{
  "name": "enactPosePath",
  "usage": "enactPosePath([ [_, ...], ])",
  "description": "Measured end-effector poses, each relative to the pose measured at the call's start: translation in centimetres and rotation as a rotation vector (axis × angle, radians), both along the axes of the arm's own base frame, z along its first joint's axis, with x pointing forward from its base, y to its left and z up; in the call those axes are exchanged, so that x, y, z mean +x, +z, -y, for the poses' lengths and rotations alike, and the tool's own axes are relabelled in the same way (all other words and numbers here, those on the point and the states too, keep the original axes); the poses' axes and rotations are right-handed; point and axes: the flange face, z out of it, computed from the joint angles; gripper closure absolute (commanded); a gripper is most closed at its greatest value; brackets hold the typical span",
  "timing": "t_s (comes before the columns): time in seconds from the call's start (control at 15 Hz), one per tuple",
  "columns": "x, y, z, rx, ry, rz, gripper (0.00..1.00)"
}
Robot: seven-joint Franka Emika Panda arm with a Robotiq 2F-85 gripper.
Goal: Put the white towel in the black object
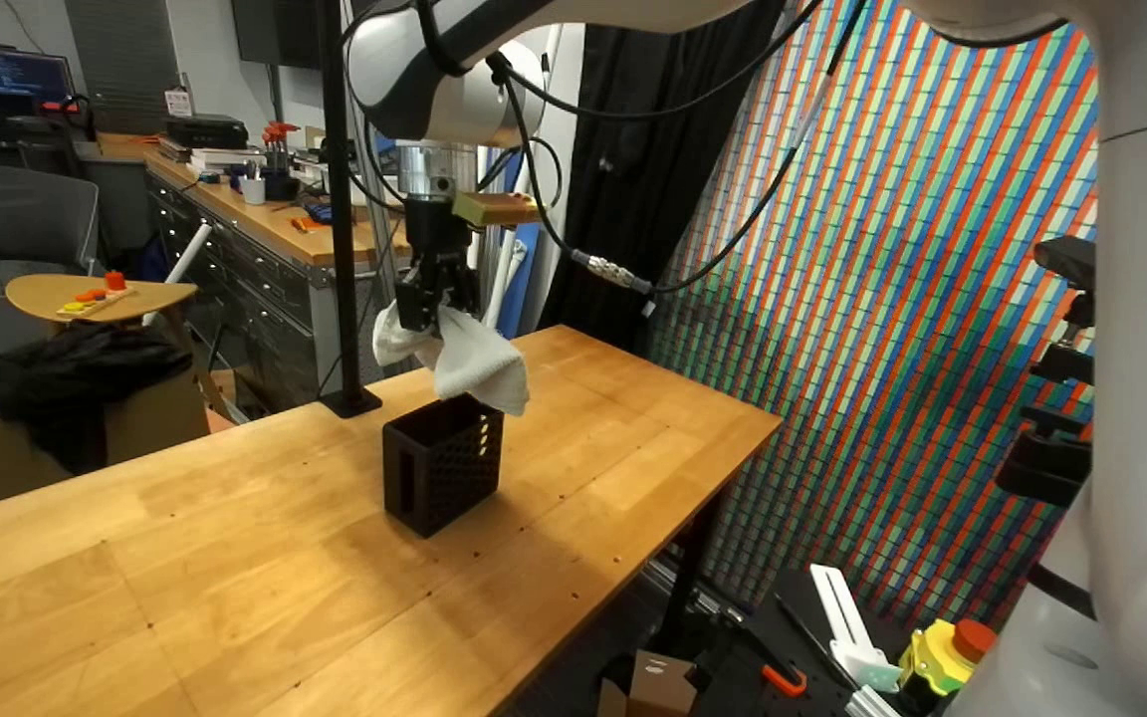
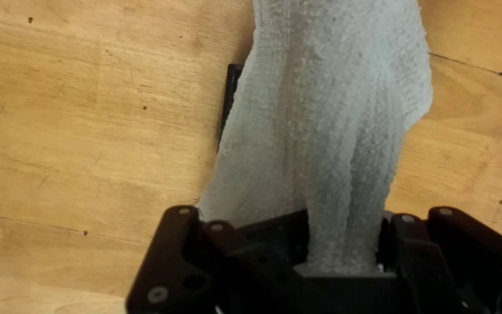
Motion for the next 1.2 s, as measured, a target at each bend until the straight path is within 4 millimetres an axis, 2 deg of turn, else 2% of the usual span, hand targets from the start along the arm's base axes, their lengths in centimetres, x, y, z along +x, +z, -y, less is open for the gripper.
enactPosePath([
  [0.27,-1.4,-3.8,0.1,0.051,0.013,0.001,0.98],
  [0.53,-2.7,-6.5,-1.0,0.115,0.016,0.005,0.98],
  [0.87,-3.9,-8.0,-1.8,0.151,0.032,-0.004,0.97],
  [1.2,-4.4,-8.8,-1.0,0.160,0.060,-0.001,0.97],
])
